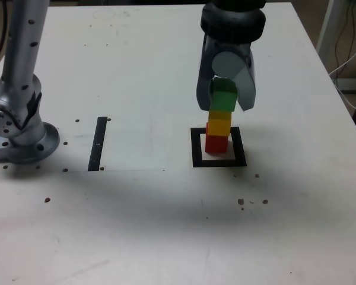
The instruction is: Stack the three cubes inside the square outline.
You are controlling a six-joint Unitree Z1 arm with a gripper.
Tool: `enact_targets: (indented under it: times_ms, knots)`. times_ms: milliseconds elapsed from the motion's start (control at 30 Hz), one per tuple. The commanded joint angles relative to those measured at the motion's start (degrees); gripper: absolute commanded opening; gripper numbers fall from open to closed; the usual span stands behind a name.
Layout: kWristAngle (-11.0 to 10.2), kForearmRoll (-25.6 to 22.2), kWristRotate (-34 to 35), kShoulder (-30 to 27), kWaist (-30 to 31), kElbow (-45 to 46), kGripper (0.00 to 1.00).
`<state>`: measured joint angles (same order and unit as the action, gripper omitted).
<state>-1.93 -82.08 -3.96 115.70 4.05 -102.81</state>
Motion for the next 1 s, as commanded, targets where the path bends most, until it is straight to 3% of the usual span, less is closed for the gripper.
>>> enact_targets:
  times_ms: [0, 500, 567, 667, 733, 800, 967]
  knots:
    - [0.4, 0.6, 0.0, -0.1, -0.1, 0.4, 0.35]
    - [1.4, 2.1, -0.4, 0.4, -0.8, 2.2, 0.37]
    - [1.5, 2.3, -0.6, 0.4, -0.9, 2.4, 0.47]
    - [1.5, 2.6, -0.9, 0.4, -1.0, 2.7, 0.78]
    - [1.6, 2.8, -1.1, 0.4, -1.1, 2.9, 0.94]
    - [1.7, 3.0, -1.1, 0.4, -1.2, 3.1, 0.99]
    - [1.8, 3.5, -1.2, 0.3, -1.3, 3.6, 1.00]
